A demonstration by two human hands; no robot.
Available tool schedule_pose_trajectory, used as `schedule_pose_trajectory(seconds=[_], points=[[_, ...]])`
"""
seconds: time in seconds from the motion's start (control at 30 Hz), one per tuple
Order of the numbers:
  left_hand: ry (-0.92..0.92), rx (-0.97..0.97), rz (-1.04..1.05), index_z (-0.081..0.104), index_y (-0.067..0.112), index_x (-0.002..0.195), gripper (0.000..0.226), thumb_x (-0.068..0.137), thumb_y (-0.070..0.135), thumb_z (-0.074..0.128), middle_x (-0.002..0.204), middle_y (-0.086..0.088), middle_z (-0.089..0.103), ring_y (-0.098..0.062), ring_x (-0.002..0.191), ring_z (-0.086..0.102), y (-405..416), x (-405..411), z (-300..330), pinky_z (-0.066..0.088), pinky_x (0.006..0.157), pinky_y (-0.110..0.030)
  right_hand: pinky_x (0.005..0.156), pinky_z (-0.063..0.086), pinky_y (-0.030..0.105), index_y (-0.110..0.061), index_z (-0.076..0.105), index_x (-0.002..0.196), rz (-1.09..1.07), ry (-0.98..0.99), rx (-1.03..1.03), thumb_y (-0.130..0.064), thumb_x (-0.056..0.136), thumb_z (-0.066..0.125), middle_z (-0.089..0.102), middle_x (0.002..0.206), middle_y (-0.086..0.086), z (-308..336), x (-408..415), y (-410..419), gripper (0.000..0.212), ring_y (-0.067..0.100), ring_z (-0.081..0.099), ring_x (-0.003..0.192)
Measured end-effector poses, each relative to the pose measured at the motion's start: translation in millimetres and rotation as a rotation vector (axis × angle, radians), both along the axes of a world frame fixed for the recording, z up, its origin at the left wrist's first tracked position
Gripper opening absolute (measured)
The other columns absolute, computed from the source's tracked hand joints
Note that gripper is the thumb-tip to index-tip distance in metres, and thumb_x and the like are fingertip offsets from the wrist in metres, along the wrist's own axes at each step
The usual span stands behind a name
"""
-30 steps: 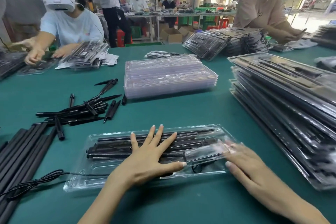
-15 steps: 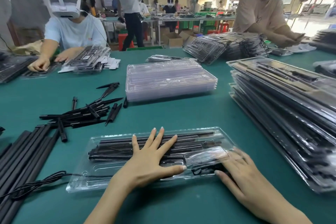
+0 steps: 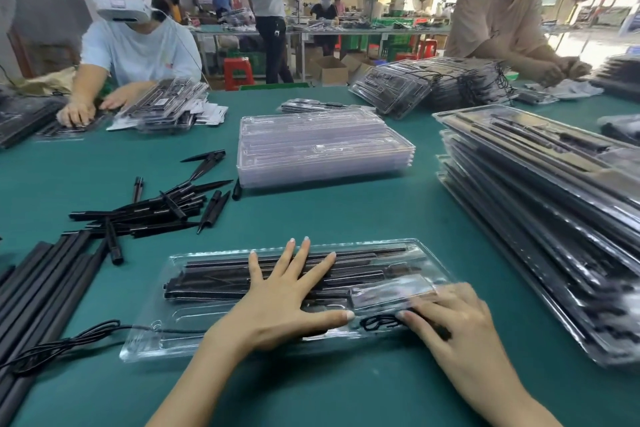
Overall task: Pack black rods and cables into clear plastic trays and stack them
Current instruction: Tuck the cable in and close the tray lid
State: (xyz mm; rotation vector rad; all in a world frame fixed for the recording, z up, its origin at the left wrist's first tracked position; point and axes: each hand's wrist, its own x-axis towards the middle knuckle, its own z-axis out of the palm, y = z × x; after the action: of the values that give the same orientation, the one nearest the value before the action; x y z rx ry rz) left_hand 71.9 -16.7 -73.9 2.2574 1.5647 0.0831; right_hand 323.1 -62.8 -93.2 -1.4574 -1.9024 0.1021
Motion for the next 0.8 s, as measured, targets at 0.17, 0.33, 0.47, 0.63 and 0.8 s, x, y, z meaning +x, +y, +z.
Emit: schedule_pose_trajectory(seconds=[0.17,0.33,0.47,0.63,0.8], points=[[-0.01,-0.019,0.0,-0.008,0.063,0.139,0.093,0.057,0.097,0.017,0.153,0.014,-0.028,-0.002,0.136,-0.034,1.5,0.3,2.4,-0.027,0.107,-0.056,0.082,0.02,0.024,-0.031,0.075,0.098,-0.031,-0.058,0.0,-0.068,0.085,0.037,0.057,0.089,-0.023,-1.8,-4.5,-2.1,0.055,0.002,0.039,0.094],[0.007,0.002,-0.002,-0.01,0.063,0.138,0.092,0.057,0.097,0.016,0.152,0.014,-0.03,-0.002,0.136,-0.035,-0.4,1.1,1.5,-0.026,0.108,-0.057,0.087,0.015,0.026,-0.044,0.075,0.085,-0.238,-0.002,-0.131,-0.058,0.074,0.056,0.061,0.091,-0.022,-0.6,-21.0,-5.4,0.026,0.002,0.035,0.097],[0.029,0.019,-0.006,-0.012,0.062,0.138,0.093,0.057,0.097,0.017,0.152,0.013,-0.031,-0.002,0.135,-0.037,-1.7,1.4,0.3,-0.025,0.108,-0.057,0.085,0.015,0.027,-0.054,0.066,0.068,-0.395,0.165,-0.232,-0.05,0.071,0.074,0.06,0.087,-0.031,3.6,-34.6,-6.3,0.009,-0.004,0.033,0.095],[-0.027,-0.006,-0.001,-0.009,0.063,0.139,0.096,0.054,0.1,0.017,0.152,0.016,-0.029,0.001,0.135,-0.036,-0.1,-0.4,1.0,-0.028,0.107,-0.054,0.074,0.011,0.03,-0.048,0.066,0.062,-0.514,0.105,-0.246,-0.051,0.07,0.074,0.063,0.08,-0.023,7.5,-41.0,-0.1,0.012,0.002,0.033,0.088],[0.023,0.056,-0.017,-0.013,0.065,0.136,0.097,0.05,0.101,0.015,0.154,0.011,-0.028,-0.005,0.137,-0.035,-1.6,0.6,-1.4,-0.026,0.107,-0.057,0.077,0.013,0.032,-0.047,0.06,0.055,-0.552,0.123,-0.215,-0.047,0.068,0.079,0.057,0.084,-0.016,4.7,-39.5,0.9,0.023,0.006,0.032,0.09]])
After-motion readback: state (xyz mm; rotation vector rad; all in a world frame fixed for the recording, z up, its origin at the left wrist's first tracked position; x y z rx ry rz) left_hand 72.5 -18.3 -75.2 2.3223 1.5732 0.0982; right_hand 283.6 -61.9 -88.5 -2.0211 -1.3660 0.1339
